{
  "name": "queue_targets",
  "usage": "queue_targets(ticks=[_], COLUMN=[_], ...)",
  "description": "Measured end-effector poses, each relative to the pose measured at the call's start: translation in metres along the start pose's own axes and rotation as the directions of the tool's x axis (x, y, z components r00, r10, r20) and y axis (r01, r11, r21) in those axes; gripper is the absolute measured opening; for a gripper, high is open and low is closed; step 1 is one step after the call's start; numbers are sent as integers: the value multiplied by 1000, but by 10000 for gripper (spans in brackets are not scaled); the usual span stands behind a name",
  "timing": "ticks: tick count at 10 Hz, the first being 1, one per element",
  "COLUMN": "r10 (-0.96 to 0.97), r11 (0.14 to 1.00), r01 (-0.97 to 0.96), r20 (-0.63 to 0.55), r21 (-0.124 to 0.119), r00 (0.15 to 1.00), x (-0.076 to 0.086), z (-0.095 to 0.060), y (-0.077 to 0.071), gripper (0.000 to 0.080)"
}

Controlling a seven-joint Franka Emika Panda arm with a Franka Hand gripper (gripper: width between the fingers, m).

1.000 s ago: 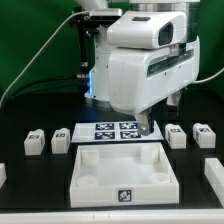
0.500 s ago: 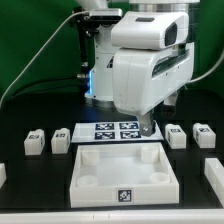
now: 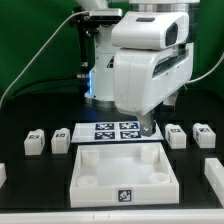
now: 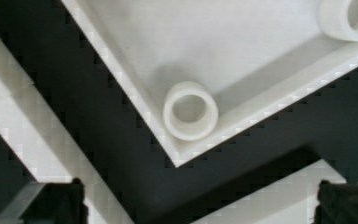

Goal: Assemble one leg

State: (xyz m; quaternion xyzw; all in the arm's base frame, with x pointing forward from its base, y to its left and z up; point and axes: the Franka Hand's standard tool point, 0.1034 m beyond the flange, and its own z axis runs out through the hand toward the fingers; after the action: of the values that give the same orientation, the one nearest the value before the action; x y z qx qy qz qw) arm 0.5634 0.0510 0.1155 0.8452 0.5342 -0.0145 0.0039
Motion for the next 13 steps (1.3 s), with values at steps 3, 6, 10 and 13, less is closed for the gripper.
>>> queue_targets(ticks=[3, 6, 10, 13], r10=[-395, -579, -464, -447], r11=[919, 815, 884, 890], r01=[395, 580, 465, 448], r20=[-6, -18, -26, -34], r21=[-10, 12, 52, 84], r00=[919, 815, 885, 894], x=[-48, -95, -96, -105], z=[23, 53, 79, 96], y=[-41, -53, -75, -77], gripper=[650, 650, 650, 650])
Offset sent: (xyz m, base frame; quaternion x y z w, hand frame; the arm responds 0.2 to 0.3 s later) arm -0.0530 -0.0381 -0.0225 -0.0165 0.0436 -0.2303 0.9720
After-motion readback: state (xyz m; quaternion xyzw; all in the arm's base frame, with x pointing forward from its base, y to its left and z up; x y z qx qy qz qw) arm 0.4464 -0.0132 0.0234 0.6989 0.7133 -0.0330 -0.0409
